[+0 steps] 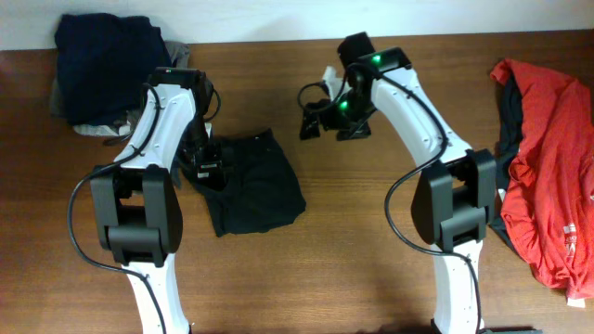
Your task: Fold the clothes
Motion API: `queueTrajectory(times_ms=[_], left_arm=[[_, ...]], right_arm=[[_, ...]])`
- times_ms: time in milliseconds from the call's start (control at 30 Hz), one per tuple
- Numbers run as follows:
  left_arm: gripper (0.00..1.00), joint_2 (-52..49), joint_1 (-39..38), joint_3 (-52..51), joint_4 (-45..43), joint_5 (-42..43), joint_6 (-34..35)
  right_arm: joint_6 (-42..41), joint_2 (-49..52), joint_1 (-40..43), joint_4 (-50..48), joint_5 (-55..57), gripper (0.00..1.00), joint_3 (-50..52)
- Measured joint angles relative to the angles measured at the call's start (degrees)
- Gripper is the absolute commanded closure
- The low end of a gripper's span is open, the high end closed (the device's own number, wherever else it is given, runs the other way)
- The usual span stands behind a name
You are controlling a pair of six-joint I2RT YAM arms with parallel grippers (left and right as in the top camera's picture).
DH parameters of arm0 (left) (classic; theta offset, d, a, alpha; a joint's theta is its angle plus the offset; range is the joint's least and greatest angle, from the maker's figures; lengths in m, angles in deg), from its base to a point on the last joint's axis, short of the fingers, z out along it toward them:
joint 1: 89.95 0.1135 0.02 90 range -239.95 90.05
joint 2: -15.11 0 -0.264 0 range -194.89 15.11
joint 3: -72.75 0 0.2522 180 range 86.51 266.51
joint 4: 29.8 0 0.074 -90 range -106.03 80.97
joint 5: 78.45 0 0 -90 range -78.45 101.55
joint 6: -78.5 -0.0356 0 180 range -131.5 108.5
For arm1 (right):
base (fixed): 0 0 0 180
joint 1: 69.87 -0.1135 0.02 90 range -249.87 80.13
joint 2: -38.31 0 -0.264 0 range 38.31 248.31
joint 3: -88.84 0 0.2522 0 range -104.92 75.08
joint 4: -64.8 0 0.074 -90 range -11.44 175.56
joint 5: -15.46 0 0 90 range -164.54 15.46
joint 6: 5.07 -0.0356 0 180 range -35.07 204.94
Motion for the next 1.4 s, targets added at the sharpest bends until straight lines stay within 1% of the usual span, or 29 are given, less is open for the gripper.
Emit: queueTrajectory(times_ms=[200,400,600,767,900,1100,1233,1400], left_arm=[[0.01,0.2,0.0,0.72,-0.79,4.28,-1.53],[0.01,4.55,0.0,1.4,-3.69,5.95,-2.36],[0.01,6.67,0.0,1.25,-2.97,7.54,-2.12],[0.01,6.67,1.16,-3.43,-3.28,6.47,0.26],[0.01,6.67,3.58,-7.74,-4.5,6.71,1.7],[0.01,6.67,5.88,-15.5,-12.28,10.45,1.2],[0.01,6.67,5.92,-18.18,-17.97,12.87,0.22],[0.01,6.67,5.99,-22.67,-24.48,18.45,-1.38]], right_arm=[[2.47,0.52,-2.08,-1.99,-1.44,0.01,2.34],[2.4,2.89,-2.1,-6.05,-2.34,0.01,4.52],[2.36,3.17,-1.95,-7.76,-2.49,0.01,4.63],[2.36,3.17,-1.16,-7.45,-2.69,0.01,4.63],[2.36,3.17,0.42,-7.28,-2.71,0.01,4.63],[2.34,3.17,2.75,-7.23,-2.67,0.01,4.63],[2.36,3.17,3.17,-7.06,-2.69,0.01,4.63],[2.38,3.17,3.15,-7.06,-2.69,0.01,4.63]])
